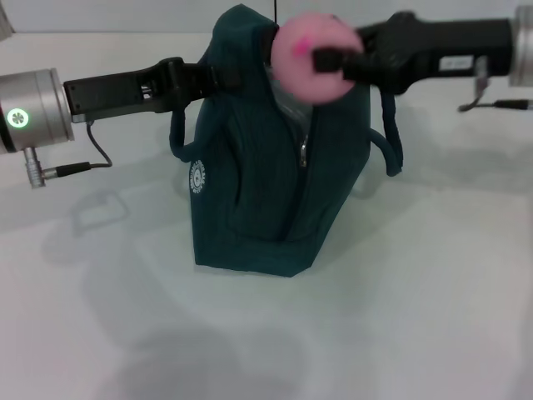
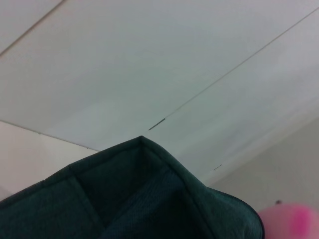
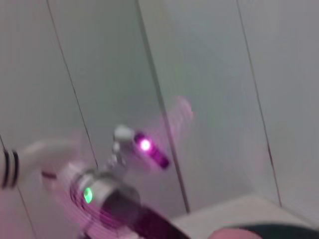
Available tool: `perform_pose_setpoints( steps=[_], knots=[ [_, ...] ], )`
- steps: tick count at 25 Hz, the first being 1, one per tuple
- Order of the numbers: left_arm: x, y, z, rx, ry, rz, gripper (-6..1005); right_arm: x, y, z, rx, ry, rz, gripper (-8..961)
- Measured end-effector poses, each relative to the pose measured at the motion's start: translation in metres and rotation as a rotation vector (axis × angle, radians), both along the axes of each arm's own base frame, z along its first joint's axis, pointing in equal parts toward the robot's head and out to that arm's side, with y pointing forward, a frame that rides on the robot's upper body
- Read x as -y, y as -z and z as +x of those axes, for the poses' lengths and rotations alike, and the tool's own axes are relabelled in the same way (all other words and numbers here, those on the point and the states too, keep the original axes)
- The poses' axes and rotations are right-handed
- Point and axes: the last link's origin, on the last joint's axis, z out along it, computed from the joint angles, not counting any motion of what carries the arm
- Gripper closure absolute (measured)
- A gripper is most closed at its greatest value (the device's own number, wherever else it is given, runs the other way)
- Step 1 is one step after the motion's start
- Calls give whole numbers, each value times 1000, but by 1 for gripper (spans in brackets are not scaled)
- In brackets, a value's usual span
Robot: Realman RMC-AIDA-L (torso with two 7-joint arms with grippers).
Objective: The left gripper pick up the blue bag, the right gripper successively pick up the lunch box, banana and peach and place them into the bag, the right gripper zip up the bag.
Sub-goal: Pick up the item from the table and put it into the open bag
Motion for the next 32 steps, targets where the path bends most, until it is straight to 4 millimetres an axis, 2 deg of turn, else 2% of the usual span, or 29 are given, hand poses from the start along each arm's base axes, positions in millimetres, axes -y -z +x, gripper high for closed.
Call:
perform_pose_setpoints(
  steps=[5, 13, 18, 29, 32],
  knots=[
    [0, -1, -1, -1, -3, 3, 955, 0, 16, 4, 81, 4, -1, 846],
    [-2, -2, 1, -2, 4, 5, 955, 8, 26, 8, 138, -22, -41, 906],
    [-3, -2, 2, -3, 8, 6, 955, 8, 21, 10, 124, -18, -12, 689],
    [-3, -2, 2, -6, 10, 5, 955, 14, -12, 19, -4, -24, 142, 463],
    [-3, -3, 3, -7, 13, 6, 955, 13, -14, 23, -6, -5, 152, 217]
  ],
)
